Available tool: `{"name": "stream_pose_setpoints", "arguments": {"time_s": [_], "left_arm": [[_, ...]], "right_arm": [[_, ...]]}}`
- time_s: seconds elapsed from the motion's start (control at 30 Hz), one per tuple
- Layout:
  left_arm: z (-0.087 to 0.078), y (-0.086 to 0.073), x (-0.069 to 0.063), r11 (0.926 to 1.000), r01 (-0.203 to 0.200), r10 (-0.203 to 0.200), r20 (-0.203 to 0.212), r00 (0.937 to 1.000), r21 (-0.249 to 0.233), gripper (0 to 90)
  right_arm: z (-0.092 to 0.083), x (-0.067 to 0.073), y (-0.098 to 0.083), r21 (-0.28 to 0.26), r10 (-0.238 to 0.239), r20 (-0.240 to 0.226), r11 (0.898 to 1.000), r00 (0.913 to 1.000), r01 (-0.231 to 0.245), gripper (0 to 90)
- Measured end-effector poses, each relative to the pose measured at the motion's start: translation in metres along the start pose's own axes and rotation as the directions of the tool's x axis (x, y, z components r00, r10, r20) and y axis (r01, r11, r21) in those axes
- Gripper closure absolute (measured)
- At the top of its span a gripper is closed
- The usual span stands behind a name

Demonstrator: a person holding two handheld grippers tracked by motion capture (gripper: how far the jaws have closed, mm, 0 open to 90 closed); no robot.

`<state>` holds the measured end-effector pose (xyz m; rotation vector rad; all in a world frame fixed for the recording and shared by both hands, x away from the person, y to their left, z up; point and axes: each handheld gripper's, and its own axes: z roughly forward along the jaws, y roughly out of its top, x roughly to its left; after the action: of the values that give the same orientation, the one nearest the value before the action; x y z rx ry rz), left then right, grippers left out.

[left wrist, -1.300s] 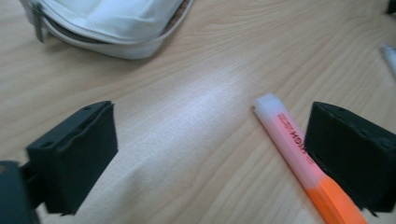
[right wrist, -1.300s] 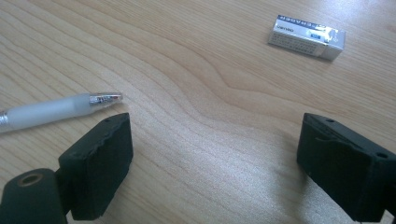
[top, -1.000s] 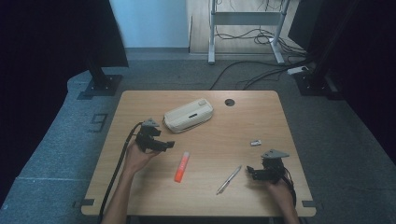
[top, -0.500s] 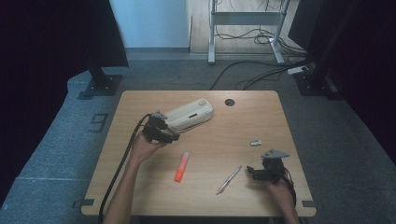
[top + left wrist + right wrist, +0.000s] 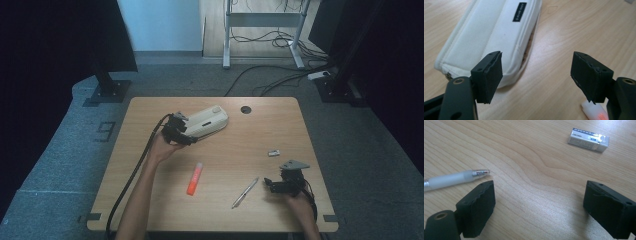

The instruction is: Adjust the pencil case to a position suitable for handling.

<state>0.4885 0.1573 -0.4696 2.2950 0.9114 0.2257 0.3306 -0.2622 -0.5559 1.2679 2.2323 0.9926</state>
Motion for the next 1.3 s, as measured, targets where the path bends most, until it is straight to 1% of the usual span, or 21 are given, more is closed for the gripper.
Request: {"name": "stream_pose_setpoints", "arguments": {"time_s": [0.1, 0.17, 0.27, 0.33, 0.5, 0.53, 0.57, 0.6, 0.63, 0.77, 0.8, 0.83, 0.93, 1.0, 1.07, 1.13, 1.17, 1.23, 1.3], "left_arm": [[0.005, 0.005, 0.004, 1.0000, 0.000, 0.000, 0.004, 1.0000, -0.006, 29.3], [0.008, 0.008, 0.007, 0.9999, 0.014, -0.013, 0.029, 0.9995, -0.009, 29.6], [0.014, 0.013, 0.011, 0.9994, 0.030, -0.029, 0.041, 0.9987, -0.018, 30.9], [0.018, 0.015, 0.015, 0.9991, 0.040, -0.040, 0.049, 0.9980, -0.013, 31.5], [0.029, 0.020, 0.022, 0.9990, 0.046, -0.045, 0.058, 0.9973, -0.002, 33.3], [0.029, 0.020, 0.022, 0.9990, 0.046, -0.045, 0.058, 0.9973, -0.002, 33.2], [0.033, 0.020, 0.025, 0.9986, 0.052, -0.052, 0.053, 0.9972, 0.009, 33.1], [0.033, 0.020, 0.025, 0.9986, 0.052, -0.052, 0.053, 0.9972, 0.009, 33.1], [0.037, 0.019, 0.029, 0.9981, 0.056, -0.057, 0.041, 0.9975, 0.023, 32.8], [0.043, 0.016, 0.034, 0.9971, 0.065, -0.067, 0.040, 0.9970, 0.040, 32.8], [0.047, 0.014, 0.034, 0.9969, 0.051, -0.053, 0.035, 0.9980, 0.060, 33.2], [0.048, 0.013, 0.034, 0.9971, 0.042, -0.044, 0.031, 0.9986, 0.064, 33.8], [0.050, 0.011, 0.033, 0.9975, 0.031, -0.032, 0.018, 0.9993, 0.063, 34.7], [0.050, 0.010, 0.033, 0.9973, 0.033, -0.034, 0.011, 0.9994, 0.066, 37.6], [0.050, 0.008, 0.032, 0.9975, 0.033, -0.033, 0.002, 0.9994, 0.062, 38.5], [0.050, 0.007, 0.032, 0.9976, 0.027, -0.026, -0.005, 0.9996, 0.064, 41.3], [0.051, 0.005, 0.030, 0.9978, 0.017, -0.015, -0.024, 0.9996, 0.064, 42.7], [0.050, 0.003, 0.027, 0.9980, 0.014, -0.012, -0.026, 0.9996, 0.061, 44.1], [0.048, 0.000, 0.025, 0.9983, 0.010, -0.008, -0.031, 0.9995, 0.057, 47.7]], "right_arm": [[0.000, 0.000, 0.000, -0.001, -0.002, 0.000, 1.000, 1.0000, 0.002, 10.2], [0.000, 0.000, 0.000, -0.001, -0.002, 0.000, 1.000, 1.0000, 0.002, 10.2], [0.000, 0.000, 0.000, -0.001, -0.002, 0.000, 1.000, 1.0000, 0.002, 10.2], [0.000, 0.000, 0.000, -0.001, -0.002, 0.000, 1.000, 1.0000, 0.002, 10.2], [0.000, 0.000, 0.000, -0.002, -0.002, 0.001, 1.000, 1.0000, 0.002, 10.2], [0.000, 0.000, 0.000, -0.002, -0.002, 0.001, 1.000, 1.0000, 0.002, 10.2], [0.000, 0.000, 0.000, -0.003, -0.002, 0.001, 1.000, 1.0000, 0.002, 10.2], [0.000, 0.000, 0.000, -0.003, -0.002, 0.001, 1.000, 1.0000, 0.002, 10.2], [0.000, 0.000, 0.000, -0.002, -0.002, 0.001, 1.000, 1.0000, 0.002, 10.2], [0.000, 0.000, 0.000, -0.003, -0.003, 0.000, 1.000, 1.0000, 0.003, 10.3], [0.000, 0.000, 0.000, -0.003, -0.003, -0.001, 1.000, 1.0000, 0.003, 10.4], [0.000, 0.000, 0.000, -0.003, -0.003, -0.001, 1.000, 1.0000, 0.003, 10.4], [0.000, 0.000, 0.000, -0.003, -0.004, -0.002, 1.000, 1.0000, 0.004, 10.5], [0.000, 0.000, 0.000, -0.003, -0.005, -0.001, 1.000, 1.0000, 0.005, 10.5], [0.000, 0.000, 0.000, -0.002, -0.005, -0.002, 1.000, 1.0000, 0.005, 10.5], [0.000, 0.000, 0.000, -0.002, -0.005, -0.002, 1.000, 1.0000, 0.005, 10.5], [0.000, 0.000, 0.000, -0.002, -0.005, -0.002, 1.000, 1.0000, 0.005, 10.5], [0.000, 0.000, 0.000, -0.002, -0.006, -0.002, 1.000, 1.0000, 0.006, 10.6], [0.000, 0.000, 0.000, -0.002, -0.006, -0.002, 1.000, 1.0000, 0.006, 10.6]]}}
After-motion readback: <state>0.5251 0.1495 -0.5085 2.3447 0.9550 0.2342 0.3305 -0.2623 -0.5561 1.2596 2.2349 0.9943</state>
